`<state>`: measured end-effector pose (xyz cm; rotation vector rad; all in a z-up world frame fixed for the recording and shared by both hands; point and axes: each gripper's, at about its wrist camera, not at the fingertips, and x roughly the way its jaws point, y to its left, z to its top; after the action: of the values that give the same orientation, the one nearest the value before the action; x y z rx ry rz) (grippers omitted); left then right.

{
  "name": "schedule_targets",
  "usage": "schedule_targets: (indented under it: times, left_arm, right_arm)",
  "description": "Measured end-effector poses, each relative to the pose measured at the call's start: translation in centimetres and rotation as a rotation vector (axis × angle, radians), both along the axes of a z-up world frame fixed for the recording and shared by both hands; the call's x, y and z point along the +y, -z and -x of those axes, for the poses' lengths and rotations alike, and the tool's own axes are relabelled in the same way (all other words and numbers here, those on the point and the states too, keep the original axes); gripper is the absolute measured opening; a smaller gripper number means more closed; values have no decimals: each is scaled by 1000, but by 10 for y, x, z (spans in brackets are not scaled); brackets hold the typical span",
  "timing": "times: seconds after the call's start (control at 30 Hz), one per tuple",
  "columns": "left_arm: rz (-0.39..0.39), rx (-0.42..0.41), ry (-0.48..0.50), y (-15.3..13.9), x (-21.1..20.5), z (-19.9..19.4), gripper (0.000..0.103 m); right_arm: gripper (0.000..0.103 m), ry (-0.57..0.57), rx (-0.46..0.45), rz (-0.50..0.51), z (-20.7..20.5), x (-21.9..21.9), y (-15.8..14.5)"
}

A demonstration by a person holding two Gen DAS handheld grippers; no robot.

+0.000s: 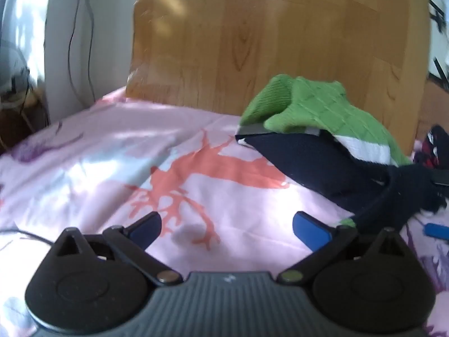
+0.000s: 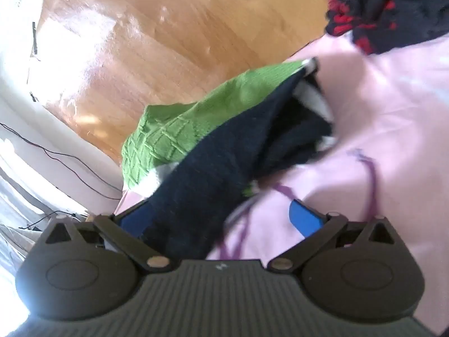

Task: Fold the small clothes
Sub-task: 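Reach both grippers toward the green and navy knit sweater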

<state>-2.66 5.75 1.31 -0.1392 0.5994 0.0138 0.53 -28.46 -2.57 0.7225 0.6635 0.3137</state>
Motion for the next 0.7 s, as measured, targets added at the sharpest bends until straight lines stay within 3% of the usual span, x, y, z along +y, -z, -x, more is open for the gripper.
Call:
schedule_targets:
  times: [0.1,0.13,0.17,0.27,0.37,0.47,0.53,0.6,0.63,0.67,0.7]
  left_arm:
    - [50,-14,-12,1,9,1,103]
    - [61,-19,-14,1,11,2,103]
    - [71,-22,-16,1,13,3,103]
    - [94,-16,-12,2,16,4,103]
    - [101,-8,3,3,16,3,103]
    - [95,-6,16,3,13,2,103]
    - [88,-4,25,3,11,2,103]
    - [82,-4,40,2,9,2,103]
    - [78,-4,43,2,8,2,103]
    - [74,-4,44,2,7,2,103]
    - [72,-4,45,2,7,2,103]
  right_arm:
    - [103,-62,19,-37,-20,22,0]
    - [98,-76,28,-35,-25,28,2]
    - [66,-80,30,-18,-30,35,2]
    - [17,-75,4,52,-34,39,-7]
    - [15,19,-102,181,-21,15,-26]
    - [15,215,-209,382,-7,-20,-51]
    - [16,279,-200,471,-5,-40,-60]
    - [27,255,-147,560,-10,-52,-59]
    - [46,219,-126,580,-9,-56,-56]
    - [57,192,-119,592,-12,-53,-57]
    - [57,179,-134,598,-5,-53,-56]
